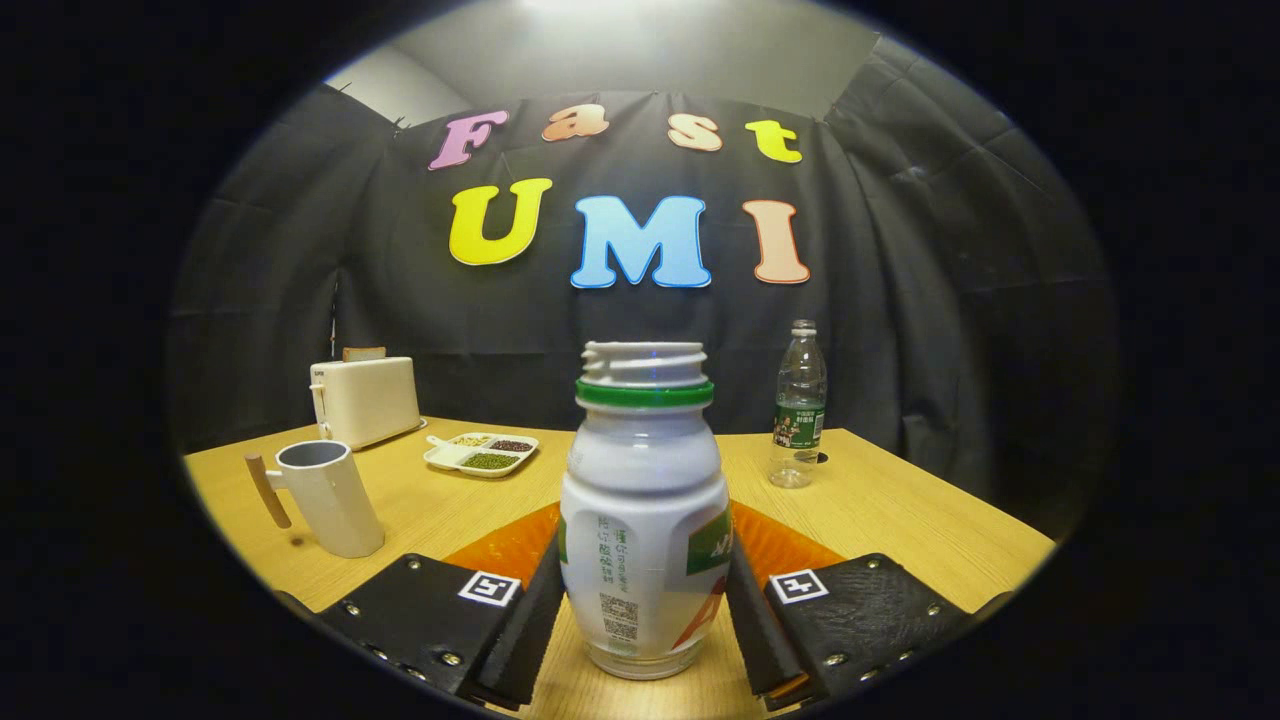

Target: Take the bottle from table, then pour the juice into the cup, finally place the bottle on the coaster

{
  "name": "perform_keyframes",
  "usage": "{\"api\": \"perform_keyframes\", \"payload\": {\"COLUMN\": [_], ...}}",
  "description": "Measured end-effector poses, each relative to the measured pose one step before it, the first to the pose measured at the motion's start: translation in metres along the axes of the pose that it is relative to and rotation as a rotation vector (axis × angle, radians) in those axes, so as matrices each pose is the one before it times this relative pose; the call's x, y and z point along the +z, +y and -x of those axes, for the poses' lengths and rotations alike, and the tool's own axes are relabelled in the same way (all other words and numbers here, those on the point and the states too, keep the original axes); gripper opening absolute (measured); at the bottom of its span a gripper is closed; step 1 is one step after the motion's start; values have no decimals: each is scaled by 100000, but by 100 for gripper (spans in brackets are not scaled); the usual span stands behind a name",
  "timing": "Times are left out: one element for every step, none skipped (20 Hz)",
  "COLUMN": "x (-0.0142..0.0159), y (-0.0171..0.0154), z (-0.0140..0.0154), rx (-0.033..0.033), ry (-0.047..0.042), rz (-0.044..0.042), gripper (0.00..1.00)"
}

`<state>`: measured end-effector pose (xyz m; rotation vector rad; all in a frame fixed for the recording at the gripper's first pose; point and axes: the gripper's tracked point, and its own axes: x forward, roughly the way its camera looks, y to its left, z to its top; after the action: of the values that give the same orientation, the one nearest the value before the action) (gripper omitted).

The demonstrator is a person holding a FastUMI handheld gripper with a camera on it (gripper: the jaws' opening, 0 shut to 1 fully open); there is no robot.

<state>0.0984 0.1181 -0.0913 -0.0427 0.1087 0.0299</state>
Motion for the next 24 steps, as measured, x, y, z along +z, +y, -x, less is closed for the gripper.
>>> {"api": "perform_keyframes", "payload": {"x": [138,27,367,609,774,750,937,741,619,460,718,526,533,329,332,87,145,190,136,-60,18,-124,44,-111], "y": [85,138,69,454,452,486,645,887,785,996,1108,987,955,761,562,474,406,327,299,236,36,240,321,335], "z": [-31,32,25,59,155,54,171,64,20,-50,-130,-166,-317,-352,-368,-337,-395,-455,-446,-404,-441,-425,-449,-405], "rx": [-76,-599,-53,379,583,478,1085,1510,1485,2371,2318,2465,2348,1750,1229,1106,899,617,702,620,230,626,854,619], "ry": [549,617,-359,-709,-802,-857,-1250,-602,168,202,185,57,80,104,373,780,1024,681,819,891,1028,926,1129,788], "rz": [948,1143,1399,1245,1140,1337,1291,1856,2040,1980,2162,1545,1713,2176,2751,3151,4130,4148,4147,3512,2910,2378,3169,2925], "gripper": [75,75,72,72,72,72,72,72,72,72,72,72,72,72,72,72,72,72,72,72,72,72,72,72]}}
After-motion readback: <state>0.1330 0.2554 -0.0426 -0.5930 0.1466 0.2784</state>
